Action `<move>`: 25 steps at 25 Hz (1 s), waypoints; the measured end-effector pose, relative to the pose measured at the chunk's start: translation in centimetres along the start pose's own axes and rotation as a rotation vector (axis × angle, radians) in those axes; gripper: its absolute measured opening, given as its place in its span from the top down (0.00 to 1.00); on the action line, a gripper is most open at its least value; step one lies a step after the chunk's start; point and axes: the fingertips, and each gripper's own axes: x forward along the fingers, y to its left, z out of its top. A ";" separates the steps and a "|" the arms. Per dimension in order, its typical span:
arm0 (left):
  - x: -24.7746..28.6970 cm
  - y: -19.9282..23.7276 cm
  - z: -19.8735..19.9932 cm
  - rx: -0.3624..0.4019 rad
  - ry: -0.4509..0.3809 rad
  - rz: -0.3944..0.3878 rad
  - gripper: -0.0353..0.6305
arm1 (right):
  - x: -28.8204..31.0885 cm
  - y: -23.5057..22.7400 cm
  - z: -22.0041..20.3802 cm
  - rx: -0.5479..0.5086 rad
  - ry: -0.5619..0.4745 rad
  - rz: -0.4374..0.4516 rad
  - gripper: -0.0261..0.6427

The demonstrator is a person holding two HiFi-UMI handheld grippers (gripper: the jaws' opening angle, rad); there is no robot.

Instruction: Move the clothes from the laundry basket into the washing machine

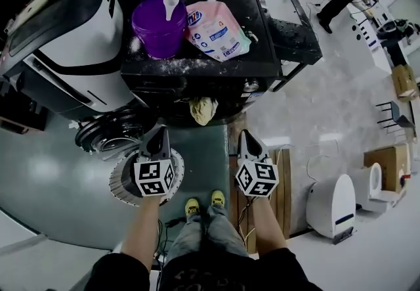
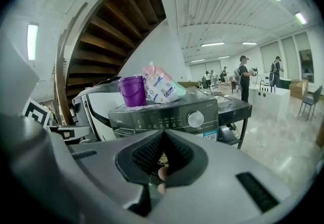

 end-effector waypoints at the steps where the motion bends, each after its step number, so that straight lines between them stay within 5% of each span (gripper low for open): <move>1: -0.6 -0.1 0.4 0.007 -0.001 0.001 0.93 | -0.5 0.1 0.6 0.000 -0.003 0.007 0.95; 12: -3.8 -4.0 6.8 0.100 -0.040 -0.027 0.93 | -4.6 0.1 6.0 -0.028 -0.047 0.062 0.95; 25: -9.4 -6.4 11.2 0.113 -0.113 -0.009 0.93 | -11.1 -1.5 8.8 -0.079 -0.073 0.081 0.95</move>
